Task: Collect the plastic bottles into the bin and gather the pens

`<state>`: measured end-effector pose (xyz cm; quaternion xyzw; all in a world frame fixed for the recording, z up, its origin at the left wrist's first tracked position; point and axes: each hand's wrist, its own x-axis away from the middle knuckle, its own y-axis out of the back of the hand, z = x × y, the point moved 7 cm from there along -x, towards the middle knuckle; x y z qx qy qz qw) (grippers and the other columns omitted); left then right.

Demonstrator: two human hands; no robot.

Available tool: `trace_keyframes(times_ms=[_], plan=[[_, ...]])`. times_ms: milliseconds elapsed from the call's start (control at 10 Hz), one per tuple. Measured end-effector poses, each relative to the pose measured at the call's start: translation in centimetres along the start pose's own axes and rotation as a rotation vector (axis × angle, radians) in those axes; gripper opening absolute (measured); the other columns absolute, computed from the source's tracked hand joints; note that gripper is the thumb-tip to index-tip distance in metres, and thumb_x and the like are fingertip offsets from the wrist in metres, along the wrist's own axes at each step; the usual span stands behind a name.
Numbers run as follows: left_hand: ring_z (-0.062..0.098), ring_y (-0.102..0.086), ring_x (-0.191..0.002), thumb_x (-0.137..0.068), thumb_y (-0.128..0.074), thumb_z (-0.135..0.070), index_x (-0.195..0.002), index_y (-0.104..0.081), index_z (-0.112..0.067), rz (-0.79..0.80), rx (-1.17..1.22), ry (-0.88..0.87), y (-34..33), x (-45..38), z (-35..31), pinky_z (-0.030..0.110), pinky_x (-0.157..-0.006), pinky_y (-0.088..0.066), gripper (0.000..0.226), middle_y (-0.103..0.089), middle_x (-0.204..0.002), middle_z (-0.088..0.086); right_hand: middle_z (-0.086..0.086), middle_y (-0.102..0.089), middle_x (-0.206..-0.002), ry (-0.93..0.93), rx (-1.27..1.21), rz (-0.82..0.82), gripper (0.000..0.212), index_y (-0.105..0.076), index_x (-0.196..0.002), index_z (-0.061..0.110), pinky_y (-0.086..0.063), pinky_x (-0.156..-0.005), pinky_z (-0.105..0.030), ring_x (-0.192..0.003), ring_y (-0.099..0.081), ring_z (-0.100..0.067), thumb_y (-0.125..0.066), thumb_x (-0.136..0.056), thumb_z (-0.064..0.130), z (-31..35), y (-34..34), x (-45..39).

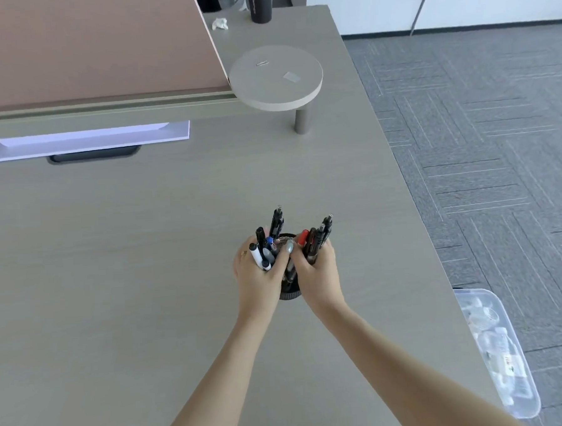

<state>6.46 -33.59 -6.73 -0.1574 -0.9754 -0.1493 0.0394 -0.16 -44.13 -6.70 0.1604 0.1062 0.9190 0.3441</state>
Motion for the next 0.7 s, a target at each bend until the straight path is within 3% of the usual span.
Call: trace_keyframes(times_ms=[100, 200, 300, 400, 500, 600, 700], plan=[[0.011, -0.044, -0.051, -0.072, -0.062, -0.048, -0.073, -0.052, -0.016, 0.068, 0.004, -0.033, -0.2, 0.1, -0.7, 0.025, -0.055, -0.036, 0.034, -0.046, -0.048, -0.015, -0.008, -0.059, -0.096, 0.008, -0.045, 0.057, 0.013, -0.059, -0.085, 0.023, -0.051, -0.085, -0.04, -0.095, -0.058, -0.021, -0.05, -0.082, 0.032, 0.1, -0.2, 0.2], [0.01, -0.065, -0.089, -0.067, -0.063, -0.054, -0.108, -0.058, -0.018, 0.139, -0.036, -0.057, -0.4, 0.1, -0.2, 0.031, -0.081, -0.05, 0.055, -0.069, -0.086, -0.012, 0.004, -0.056, -0.104, 0.041, -0.066, 0.092, 0.016, -0.063, -0.094, 0.021, -0.049, -0.088, -0.029, -0.101, -0.054, -0.006, -0.054, -0.082, 0.013, 0.4, 0.0, 0.5], [0.017, -0.053, -0.121, -0.064, -0.063, -0.056, -0.118, -0.043, -0.041, 0.13, -0.129, -0.1, -0.2, 0.5, -0.4, 0.044, -0.102, -0.04, 0.06, -0.056, -0.131, 0.0, 0.014, -0.05, -0.102, 0.015, -0.034, 0.094, 0.025, -0.056, -0.096, 0.026, -0.047, -0.086, -0.026, -0.104, -0.05, -0.004, -0.054, -0.081, 0.006, 0.5, 0.1, 0.9], [0.011, -0.038, -0.133, -0.062, -0.051, -0.066, -0.133, -0.039, -0.025, 0.11, -0.287, -0.111, 0.2, 0.9, -0.8, 0.048, -0.111, -0.023, 0.082, -0.038, -0.147, 0.0, 0.015, -0.045, -0.12, -0.024, -0.041, 0.113, 0.046, -0.044, -0.122, 0.034, -0.043, -0.095, -0.026, -0.114, -0.046, -0.003, -0.059, -0.083, 0.014, 0.3, 0.1, 1.2], [0.007, -0.017, -0.142, -0.059, -0.039, -0.072, -0.145, -0.026, -0.019, 0.168, -0.345, -0.057, 0.0, 1.1, -1.2, 0.049, -0.116, -0.007, 0.102, -0.015, -0.157, -0.004, 0.01, -0.041, -0.138, -0.077, -0.001, 0.152, 0.066, -0.029, -0.139, 0.031, -0.04, -0.105, -0.034, -0.126, -0.043, -0.008, -0.061, -0.081, 0.026, 0.1, 0.3, 1.3], [0.005, -0.008, -0.144, -0.056, -0.037, -0.072, -0.149, -0.012, -0.018, 0.195, -0.272, 0.012, 0.2, 1.4, -1.5, 0.045, -0.118, -0.001, 0.11, -0.007, -0.158, -0.005, 0.013, -0.038, -0.139, -0.098, -0.021, 0.195, 0.077, -0.02, -0.144, 0.031, -0.036, -0.107, -0.028, -0.13, -0.037, -0.004, -0.064, -0.081, 0.03, 0.3, 0.5, 1.6], [0.013, -0.012, -0.144, -0.064, -0.044, -0.064, -0.149, -0.008, -0.02, 0.174, -0.217, 0.102, 0.9, 2.0, -1.8, 0.044, -0.118, -0.004, 0.103, -0.01, -0.158, -0.006, 0.018, -0.034, -0.133, -0.118, -0.056, 0.169, 0.089, -0.009, -0.148, 0.029, -0.034, -0.095, -0.018, -0.126, -0.033, 0.003, -0.069, -0.082, 0.026, 0.6, 1.4, 2.9]])
